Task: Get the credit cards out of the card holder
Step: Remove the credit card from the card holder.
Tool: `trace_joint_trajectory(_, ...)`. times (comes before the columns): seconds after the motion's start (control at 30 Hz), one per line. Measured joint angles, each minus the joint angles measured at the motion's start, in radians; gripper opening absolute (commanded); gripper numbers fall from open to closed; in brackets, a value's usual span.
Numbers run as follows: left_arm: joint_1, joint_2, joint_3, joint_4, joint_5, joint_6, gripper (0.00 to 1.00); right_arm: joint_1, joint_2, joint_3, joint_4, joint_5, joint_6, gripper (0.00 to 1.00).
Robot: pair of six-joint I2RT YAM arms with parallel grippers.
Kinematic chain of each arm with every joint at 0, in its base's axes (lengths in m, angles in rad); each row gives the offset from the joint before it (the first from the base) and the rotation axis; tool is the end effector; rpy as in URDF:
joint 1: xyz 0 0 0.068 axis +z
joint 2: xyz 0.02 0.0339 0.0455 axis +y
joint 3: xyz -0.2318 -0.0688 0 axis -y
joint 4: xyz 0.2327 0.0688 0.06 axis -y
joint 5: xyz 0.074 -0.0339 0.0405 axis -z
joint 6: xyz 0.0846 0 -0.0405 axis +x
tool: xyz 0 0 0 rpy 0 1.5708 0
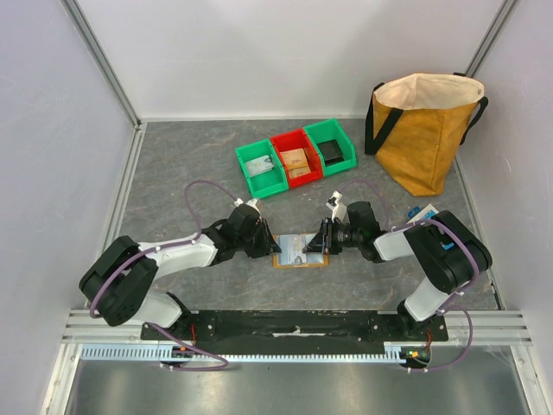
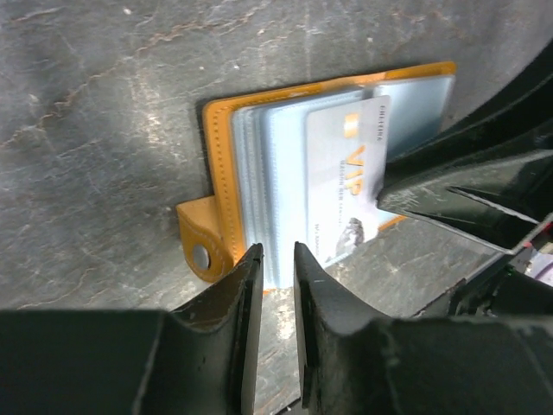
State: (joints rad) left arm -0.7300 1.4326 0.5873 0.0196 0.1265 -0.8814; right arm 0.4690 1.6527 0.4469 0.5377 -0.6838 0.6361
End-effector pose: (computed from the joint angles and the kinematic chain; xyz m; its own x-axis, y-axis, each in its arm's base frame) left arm 0.2123 -0.2043 0.0927 -0.9080 -0.2146 -0.3597 0.0387 0.8121 -0.5822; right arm 0.2324 0.1777 0.0621 -0.9155 0.0524 -0.3990 -0.3094 0.5423 0.7812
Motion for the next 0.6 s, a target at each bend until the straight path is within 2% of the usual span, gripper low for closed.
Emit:
trace_joint_trajectory(0.13,-0.001,-0.027,0.021,-0.019,0.018,0.000,0.27,0.000,0.002,0.000,0.005,0.000,0.003,0.31)
trace_joint_trajectory(0.23,-0.002,-0.022,0.057,-0.021,0.037,0.001,0.23,0.000,0.003,0.000,0.008,-0.001,0.003,0.31)
trace_joint_trajectory(0.6,-0.007,0.106,0.083,-0.007,0.051,0.003,0.12,-0.001,0.021,0.000,0.042,-0.009,0.026,0.31)
